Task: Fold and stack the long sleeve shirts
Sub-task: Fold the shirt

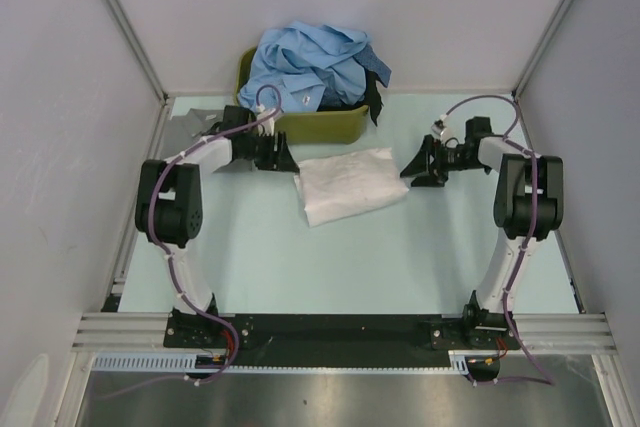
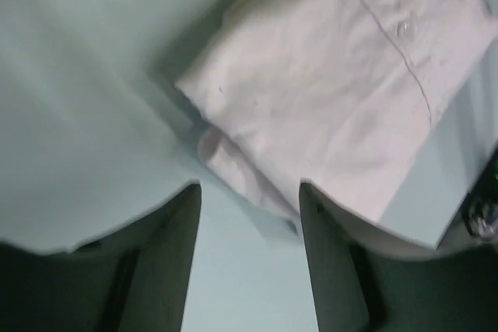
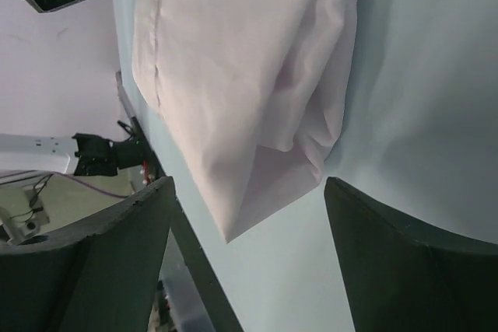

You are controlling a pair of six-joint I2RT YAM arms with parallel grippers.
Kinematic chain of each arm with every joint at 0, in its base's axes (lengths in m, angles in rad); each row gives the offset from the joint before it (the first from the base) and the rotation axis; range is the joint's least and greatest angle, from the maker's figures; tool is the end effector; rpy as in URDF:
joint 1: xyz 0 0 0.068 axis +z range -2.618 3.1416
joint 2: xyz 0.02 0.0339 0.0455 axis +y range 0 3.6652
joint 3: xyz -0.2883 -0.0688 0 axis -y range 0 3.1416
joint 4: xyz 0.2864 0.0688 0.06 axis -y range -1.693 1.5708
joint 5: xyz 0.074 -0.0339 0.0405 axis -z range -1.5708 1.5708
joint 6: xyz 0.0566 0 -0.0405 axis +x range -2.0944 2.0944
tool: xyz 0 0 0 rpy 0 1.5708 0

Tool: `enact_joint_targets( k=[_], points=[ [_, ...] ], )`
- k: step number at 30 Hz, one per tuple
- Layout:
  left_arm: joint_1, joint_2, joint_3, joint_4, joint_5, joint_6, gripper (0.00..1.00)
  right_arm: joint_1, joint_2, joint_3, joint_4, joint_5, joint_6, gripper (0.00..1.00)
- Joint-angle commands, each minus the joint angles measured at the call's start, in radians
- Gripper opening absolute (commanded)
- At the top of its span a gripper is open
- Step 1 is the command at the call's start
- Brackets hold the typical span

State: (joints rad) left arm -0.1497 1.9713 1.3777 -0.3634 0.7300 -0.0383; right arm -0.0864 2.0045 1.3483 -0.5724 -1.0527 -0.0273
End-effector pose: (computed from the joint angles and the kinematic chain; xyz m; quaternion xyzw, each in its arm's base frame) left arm 0.4594 -0.1075 0.1736 0.1572 0.8831 -0.3653 0.2490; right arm 0.4415 0.0111 0.1518 -0.0603 0.8542 0.4859 0.1751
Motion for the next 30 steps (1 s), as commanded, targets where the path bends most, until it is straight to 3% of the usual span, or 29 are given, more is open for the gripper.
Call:
enact_joint_targets(
  k=[1,6,17,23,26,30],
  points=[
    [0.022,-0.072,-0.143,0.070,0.086,-0.130,0.58,0.017,0.046,-0.060,0.176,-0.084,0.098,0.83],
    [0.022,-0.037,-0.209,0.081,0.078,-0.153,0.51,0.025,0.053,-0.069,0.154,-0.099,0.072,0.83],
    [0.022,0.142,0.009,0.049,0.135,-0.103,0.30,0.137,-0.056,-0.193,0.065,-0.128,-0.025,0.81],
    [0.015,0.224,0.096,0.029,0.164,-0.086,0.24,0.191,-0.096,-0.206,0.071,-0.113,-0.043,0.81],
    [0.006,0.235,0.113,0.027,0.174,-0.087,0.23,0.188,-0.098,-0.164,-0.033,-0.109,-0.120,0.81],
    [0.007,0.193,0.067,0.056,0.181,-0.091,0.24,0.062,-0.128,-0.101,-0.297,-0.079,-0.345,0.81]
  ],
)
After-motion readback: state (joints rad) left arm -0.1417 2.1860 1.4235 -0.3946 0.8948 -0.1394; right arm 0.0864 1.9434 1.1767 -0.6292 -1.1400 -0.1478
